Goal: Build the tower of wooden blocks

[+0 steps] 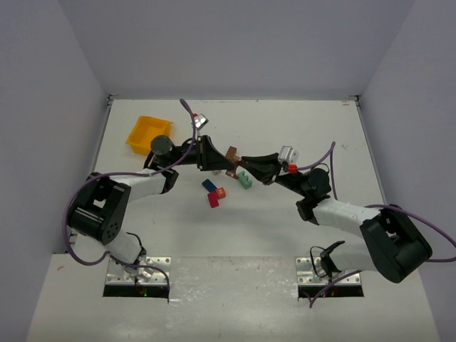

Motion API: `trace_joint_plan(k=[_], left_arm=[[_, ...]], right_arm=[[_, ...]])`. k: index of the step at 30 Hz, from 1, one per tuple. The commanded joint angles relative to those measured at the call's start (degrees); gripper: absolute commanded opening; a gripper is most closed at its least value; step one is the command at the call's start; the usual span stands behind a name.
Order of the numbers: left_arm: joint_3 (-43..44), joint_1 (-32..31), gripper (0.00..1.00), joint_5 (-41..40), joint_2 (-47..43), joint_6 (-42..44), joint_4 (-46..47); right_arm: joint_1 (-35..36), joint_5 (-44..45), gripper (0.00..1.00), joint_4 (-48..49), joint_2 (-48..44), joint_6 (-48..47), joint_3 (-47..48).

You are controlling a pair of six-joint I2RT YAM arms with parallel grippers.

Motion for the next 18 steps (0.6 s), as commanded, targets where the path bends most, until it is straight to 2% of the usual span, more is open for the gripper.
trace_joint_plan(k=[1,2,3,9,13,15,18], left_arm=[[0.7,-1.4,0.15,1.6,-1.1,-0.6,6.5],[0.7,-1.4,0.06,1.6,-1.2,-0.7,6.5],[0.6,-1.4,0.02,1.5,-1.3,-0.7,6.5],[-0.7,-1.4,0.00,-0.5,-2.2,-0.9,8.3],[-1.4,-1.4,0.00,-1.9,-3.4,0.1,8.5],[-1.5,-1.4,0.00,-3.1,-4.1,2.2,6.3],[-0.9,-1.4,0.00,-4.7,-5.0,5.8,0.4]], right_arm=[[0.3,0.6,0.01,18.3,2.4,-0.7,2.1],[0.3,0.8,0.01,18.1,2.7,-0.9,2.3],[0.3,0.8,0.02,17.8,2.8,-1.1,2.4],[0.4,2.1,0.07,15.0,2.2,-2.9,2.0],[0.3,3.2,0.26,11.8,0.9,-3.0,1.6],[0.3,3.5,0.45,8.8,-0.6,-3.0,1.9],[0.4,5.7,0.49,4.0,-2.4,-2.0,2.3]])
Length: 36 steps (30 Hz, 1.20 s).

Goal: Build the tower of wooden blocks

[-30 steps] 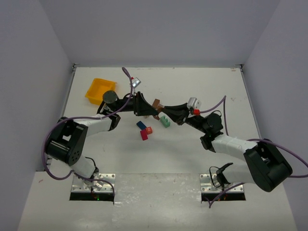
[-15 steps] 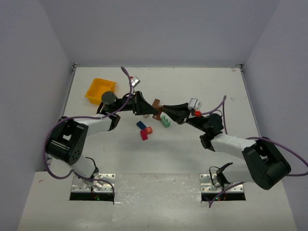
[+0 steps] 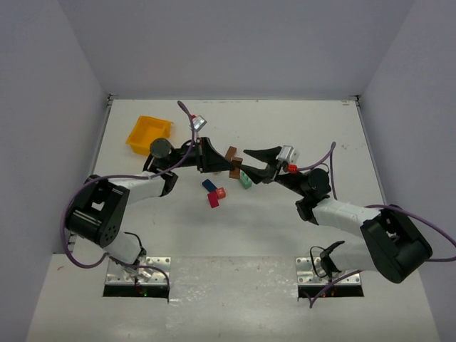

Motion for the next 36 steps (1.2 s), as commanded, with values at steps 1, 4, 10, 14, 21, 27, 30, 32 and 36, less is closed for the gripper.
trace_joint_plan(k=[1,4,10,14,21,27,30,32,36], left_arm=[[1.2,-1.0,0.00,-2.7,-4.5,6.7,-3.0],[0.9,-1.0,0.00,-4.0,-5.3,8.6,-2.6],[0.1,-1.0,0.00,-3.6,-4.4,6.1,3.0],[0.6,-1.0,0.00,-2.3,-3.3,5.0,5.6],[0.5,-1.2,0.00,-1.6,-2.9,2.9,9.4],[0.4,-1.8,0.00,-2.1,-2.9,3.4,9.2],[0.5,-1.9,0.00,-2.4,-2.5,3.4,9.2],[0.5,-2.1,0.00,-2.5,-2.1,3.4,9.1],[0.3,-2.1,0.00,-3.1,-2.0,4.0,8.5]], right_arm=[[0.1,5.9,0.51,-0.6,-4.3,1.1,1.8],[0.0,11.5,0.59,-5.4,-8.4,5.9,1.7],[0.1,16.7,0.64,-21.1,-14.7,18.6,2.1],[0.1,13.2,0.65,-35.4,-16.6,24.6,5.6],[0.0,0.8,0.63,-38.5,-15.3,28.5,7.6],[0.1,-1.7,0.57,-35.2,-12.3,31.5,9.0],[0.0,-2.4,0.53,-33.6,-10.9,32.5,9.8],[0.0,-1.5,0.50,-33.0,-10.1,33.0,10.2],[0.1,1.4,0.46,-32.3,-10.3,32.8,10.1]])
